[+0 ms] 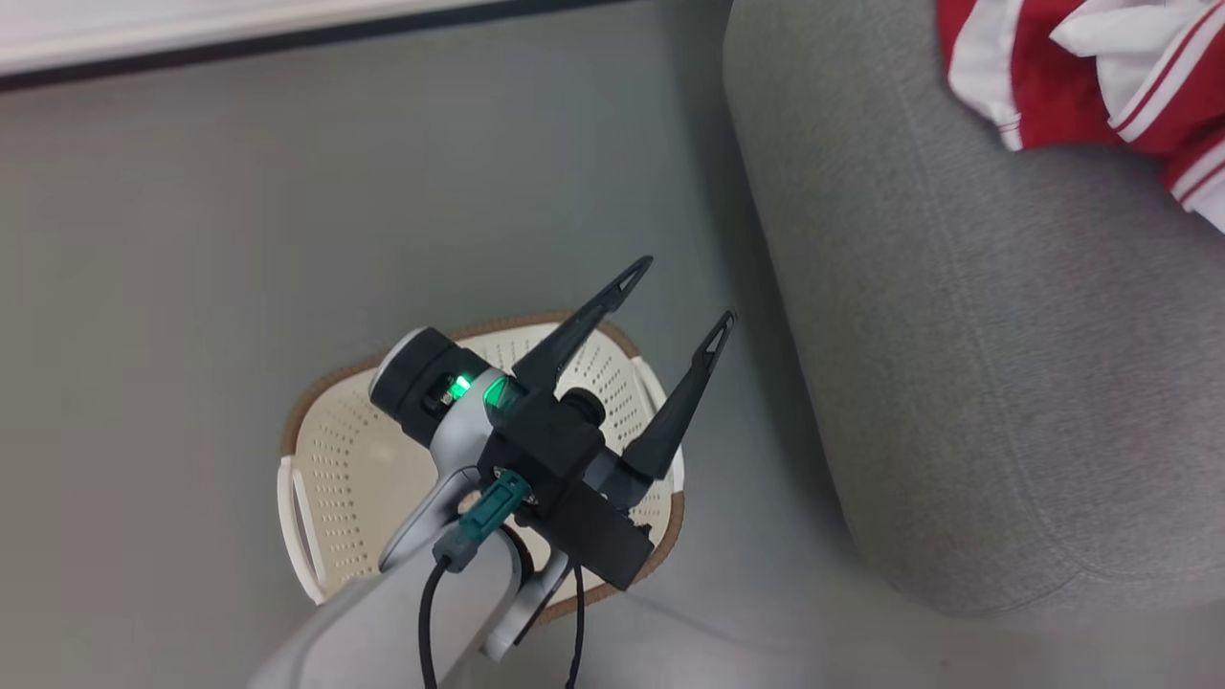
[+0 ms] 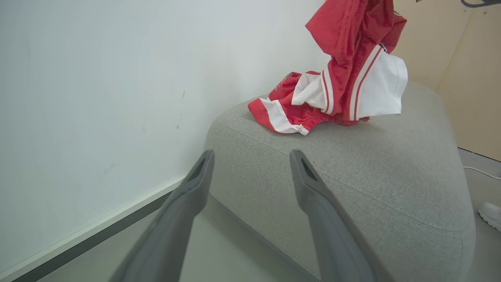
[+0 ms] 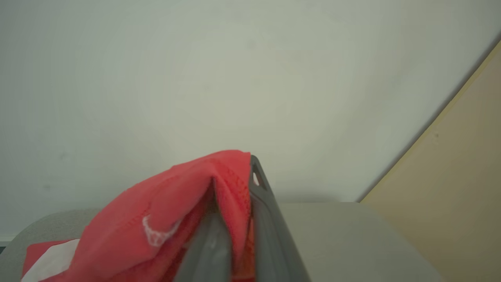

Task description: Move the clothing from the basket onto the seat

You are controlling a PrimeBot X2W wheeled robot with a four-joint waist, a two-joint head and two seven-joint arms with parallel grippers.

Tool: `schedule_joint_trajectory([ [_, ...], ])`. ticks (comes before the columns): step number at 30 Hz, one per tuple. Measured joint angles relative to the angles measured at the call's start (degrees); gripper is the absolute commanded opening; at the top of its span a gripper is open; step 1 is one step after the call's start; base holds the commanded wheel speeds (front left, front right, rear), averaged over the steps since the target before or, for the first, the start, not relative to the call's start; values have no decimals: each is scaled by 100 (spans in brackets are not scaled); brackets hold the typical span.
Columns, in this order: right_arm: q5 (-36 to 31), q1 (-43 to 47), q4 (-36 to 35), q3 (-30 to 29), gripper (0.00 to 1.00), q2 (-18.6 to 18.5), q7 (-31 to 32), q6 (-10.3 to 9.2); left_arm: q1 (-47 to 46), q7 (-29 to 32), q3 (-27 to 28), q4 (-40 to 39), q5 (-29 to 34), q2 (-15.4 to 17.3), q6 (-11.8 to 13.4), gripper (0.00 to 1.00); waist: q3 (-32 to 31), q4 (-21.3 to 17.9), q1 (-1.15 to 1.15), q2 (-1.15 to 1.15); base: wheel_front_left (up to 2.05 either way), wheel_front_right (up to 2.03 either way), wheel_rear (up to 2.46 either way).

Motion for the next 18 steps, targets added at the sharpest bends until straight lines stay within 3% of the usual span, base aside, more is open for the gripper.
schedule_joint_trajectory([
  [4,21,-1,197,-5,0,146,-8,-59,-102,108,71,-144,77,132,38,100,348,45,0,0,0,0,0],
  [12,36,-26,670,158,0,876,-218,-58,-324,259,168,-234,271,287,43,100,989,4,0,0,0,0,0],
  [18,34,-26,1059,218,0,1020,-445,-51,-386,288,152,-181,305,288,43,100,1183,-156,-1,0,0,0,0],
])
